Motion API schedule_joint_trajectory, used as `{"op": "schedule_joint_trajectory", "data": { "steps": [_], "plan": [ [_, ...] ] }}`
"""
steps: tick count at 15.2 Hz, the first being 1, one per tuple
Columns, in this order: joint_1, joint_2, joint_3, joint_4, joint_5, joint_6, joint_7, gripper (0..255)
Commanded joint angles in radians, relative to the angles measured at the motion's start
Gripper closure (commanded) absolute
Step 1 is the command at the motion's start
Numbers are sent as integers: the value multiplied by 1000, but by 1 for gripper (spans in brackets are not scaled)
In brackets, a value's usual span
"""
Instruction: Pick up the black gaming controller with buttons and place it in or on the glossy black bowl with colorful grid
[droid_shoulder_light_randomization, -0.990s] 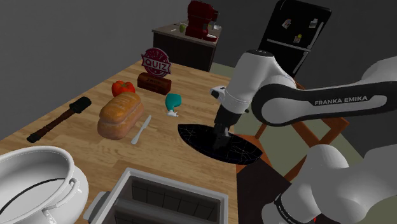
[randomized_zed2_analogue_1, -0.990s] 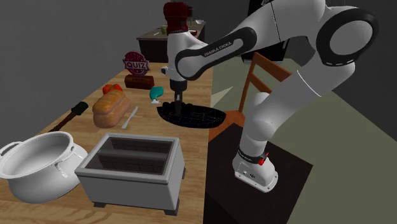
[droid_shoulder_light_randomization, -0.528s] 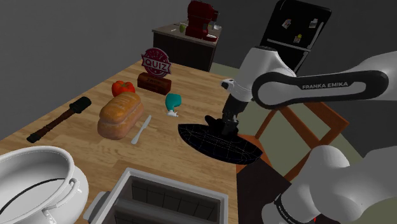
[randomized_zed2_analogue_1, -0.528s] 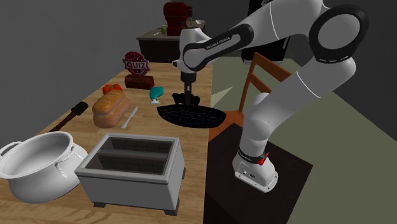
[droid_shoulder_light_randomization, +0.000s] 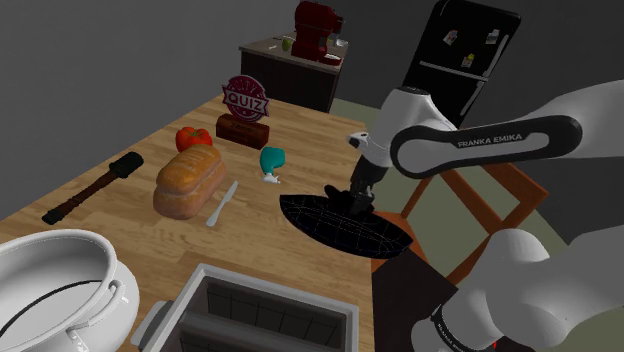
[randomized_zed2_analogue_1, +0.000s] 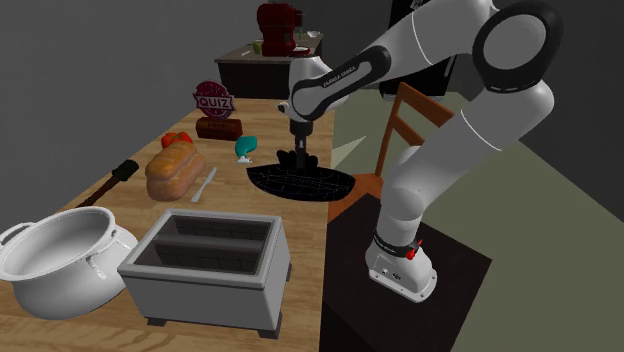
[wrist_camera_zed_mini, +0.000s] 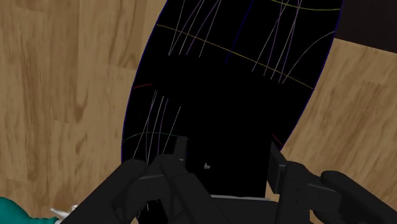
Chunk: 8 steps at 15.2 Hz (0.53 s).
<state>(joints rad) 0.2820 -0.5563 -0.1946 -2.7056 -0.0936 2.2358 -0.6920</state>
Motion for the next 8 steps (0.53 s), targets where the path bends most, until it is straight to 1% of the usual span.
{"op": "schedule_joint_trajectory", "data": {
  "steps": [1,6,8],
  "plan": [
    [-1,13,-4,-19,-2,34,-2,255],
    [1,58,-12,-57,-3,116,-5,255],
    [1,58,-12,-57,-3,116,-5,255]
  ]
}}
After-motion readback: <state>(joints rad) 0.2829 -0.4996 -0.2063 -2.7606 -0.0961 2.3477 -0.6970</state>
